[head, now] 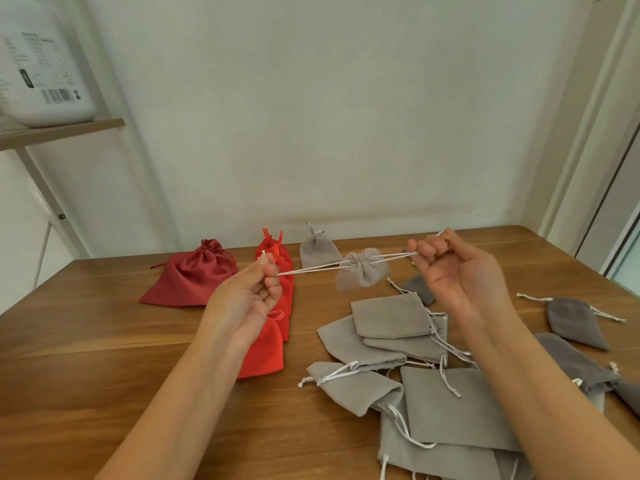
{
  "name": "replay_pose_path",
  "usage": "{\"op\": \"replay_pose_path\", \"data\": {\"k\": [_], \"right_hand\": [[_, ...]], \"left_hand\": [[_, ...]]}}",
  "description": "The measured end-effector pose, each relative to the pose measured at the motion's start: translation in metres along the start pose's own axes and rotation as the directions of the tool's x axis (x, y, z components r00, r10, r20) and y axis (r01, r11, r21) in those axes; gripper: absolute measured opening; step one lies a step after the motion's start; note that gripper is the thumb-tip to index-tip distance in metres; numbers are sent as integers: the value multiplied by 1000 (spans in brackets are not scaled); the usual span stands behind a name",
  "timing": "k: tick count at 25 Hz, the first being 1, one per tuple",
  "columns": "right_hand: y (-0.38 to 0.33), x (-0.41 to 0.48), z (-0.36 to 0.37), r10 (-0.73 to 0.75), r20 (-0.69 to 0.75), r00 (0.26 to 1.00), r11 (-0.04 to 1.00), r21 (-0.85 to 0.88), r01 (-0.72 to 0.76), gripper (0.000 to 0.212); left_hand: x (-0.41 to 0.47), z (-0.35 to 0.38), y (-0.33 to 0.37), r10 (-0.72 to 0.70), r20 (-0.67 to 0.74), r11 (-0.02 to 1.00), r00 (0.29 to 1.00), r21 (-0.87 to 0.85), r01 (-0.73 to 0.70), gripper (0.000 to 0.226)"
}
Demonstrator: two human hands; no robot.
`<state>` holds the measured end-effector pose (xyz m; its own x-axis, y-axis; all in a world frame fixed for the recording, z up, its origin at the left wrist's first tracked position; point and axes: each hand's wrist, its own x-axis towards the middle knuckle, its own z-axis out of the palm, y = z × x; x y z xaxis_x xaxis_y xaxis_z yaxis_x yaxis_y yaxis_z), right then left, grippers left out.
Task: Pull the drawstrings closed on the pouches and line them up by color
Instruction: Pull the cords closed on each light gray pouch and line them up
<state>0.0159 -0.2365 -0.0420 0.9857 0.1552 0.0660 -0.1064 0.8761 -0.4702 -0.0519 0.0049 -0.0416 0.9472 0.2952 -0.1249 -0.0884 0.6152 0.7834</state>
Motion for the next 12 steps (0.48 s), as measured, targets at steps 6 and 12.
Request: {"op": "replay_pose_path", "data": {"k": [6,12], "right_hand": [[5,-6,7,30,93,995,936,-353,5,32],[24,-19,15,304,208,930,644,-764,-40,11]], "left_hand": [[-4,-4,-2,-4,13,999,1000,49,4,15],[-5,-5,-3,6,93,976,996,217,-26,19]]}}
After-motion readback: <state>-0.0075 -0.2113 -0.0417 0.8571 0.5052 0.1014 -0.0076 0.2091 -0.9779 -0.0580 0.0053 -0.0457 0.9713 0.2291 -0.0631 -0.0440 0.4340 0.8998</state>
